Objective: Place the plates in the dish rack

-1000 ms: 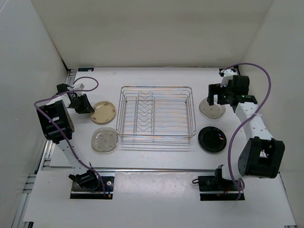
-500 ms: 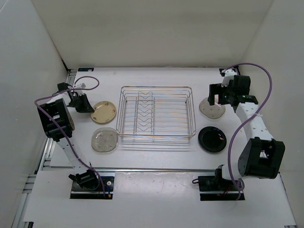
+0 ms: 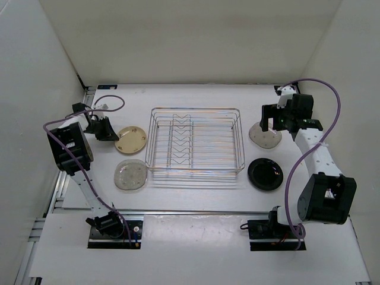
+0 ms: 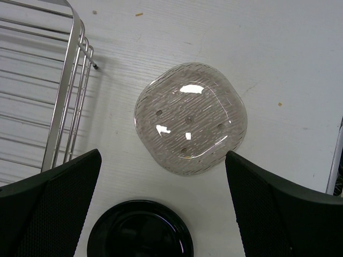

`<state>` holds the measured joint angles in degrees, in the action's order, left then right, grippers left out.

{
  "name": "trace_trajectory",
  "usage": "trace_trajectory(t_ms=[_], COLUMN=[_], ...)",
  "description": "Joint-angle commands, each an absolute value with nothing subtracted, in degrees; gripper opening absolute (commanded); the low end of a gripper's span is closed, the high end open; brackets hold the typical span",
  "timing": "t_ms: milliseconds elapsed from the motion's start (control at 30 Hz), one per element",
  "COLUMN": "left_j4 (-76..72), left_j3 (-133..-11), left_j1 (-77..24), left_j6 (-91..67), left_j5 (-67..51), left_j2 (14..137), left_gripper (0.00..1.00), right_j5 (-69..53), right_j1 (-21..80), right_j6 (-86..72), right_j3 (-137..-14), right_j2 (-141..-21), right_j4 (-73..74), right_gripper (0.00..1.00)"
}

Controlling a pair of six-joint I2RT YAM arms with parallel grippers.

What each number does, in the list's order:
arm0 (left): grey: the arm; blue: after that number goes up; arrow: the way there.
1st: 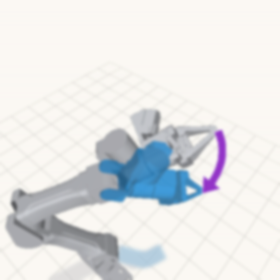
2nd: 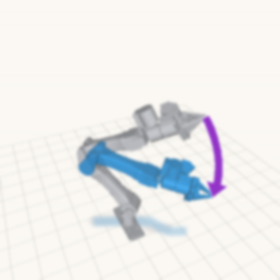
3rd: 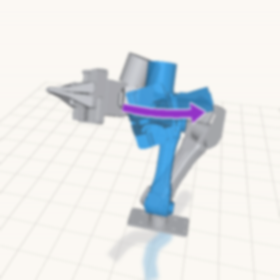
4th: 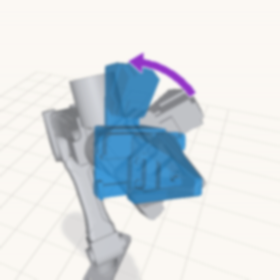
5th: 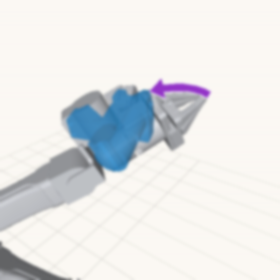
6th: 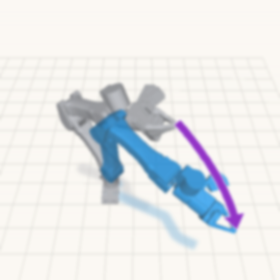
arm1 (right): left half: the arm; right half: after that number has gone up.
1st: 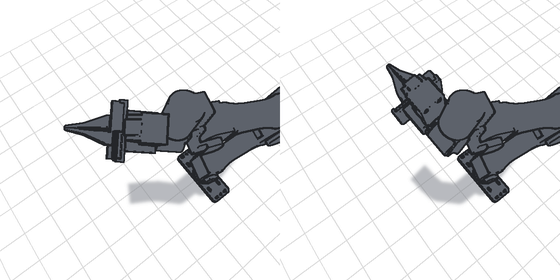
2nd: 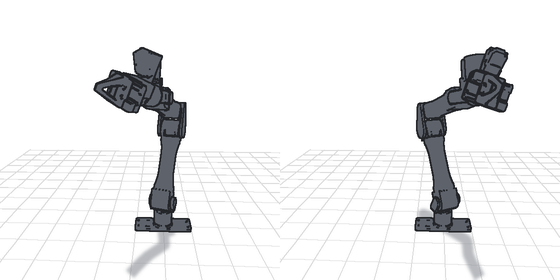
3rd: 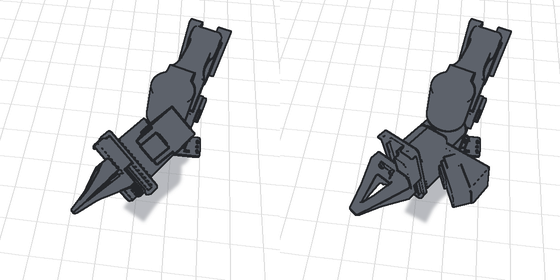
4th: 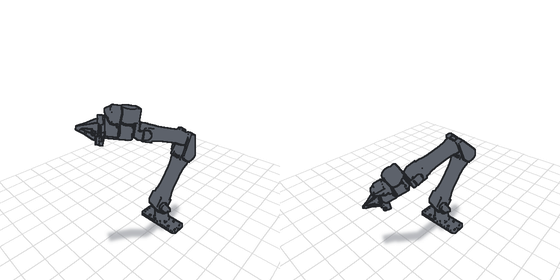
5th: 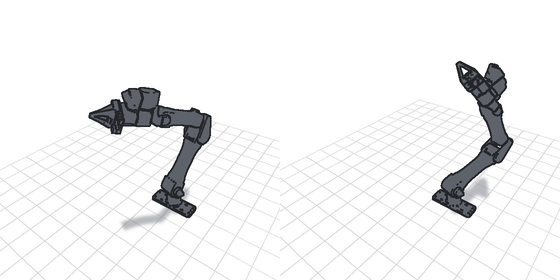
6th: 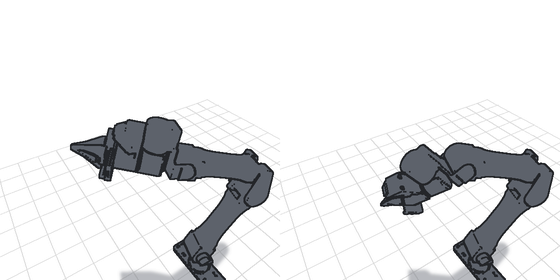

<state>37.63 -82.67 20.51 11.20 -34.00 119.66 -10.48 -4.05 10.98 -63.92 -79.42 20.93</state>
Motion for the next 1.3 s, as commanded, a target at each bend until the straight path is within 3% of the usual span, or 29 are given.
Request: trace_trajectory(t_ms=[0,267,600,1067,1267], left_j4=[40.0,47.1,49.7,38.4,36.6], left_j3=[-85.7,-101.9,-120.1,-110.1,-109.6], left_j1=[21.5,22.6,10.9,-20.0,-29.5], left_j6=[13.5,13.5,23.5,52.7,62.5], left_j5=[-32.4,-27.2,-9.2,16.9,21.3], left_j2=[117.7,112.9,106.1,96.7,97.4], left_gripper=[0.10,0.10,0.10,0.10,0.10], right_j5=[-10.5,-10.5,-11.6,-11.6,-12.1], right_j1=[-4.8,-4.8,-4.8,-4.8,-4.8], right_j6=[11.5,11.5,11.5,11.5,11.5], right_j3=[-64.1,-64.1,-64.1,-64.1,-64.1], right_j2=[-77.7,-77.7,-77.7,-78.2,-78.7], right_j4=[19.6,19.6,19.6,19.6,19.6], right_gripper=[1.00,1.00,1.00,1.00,1.00])
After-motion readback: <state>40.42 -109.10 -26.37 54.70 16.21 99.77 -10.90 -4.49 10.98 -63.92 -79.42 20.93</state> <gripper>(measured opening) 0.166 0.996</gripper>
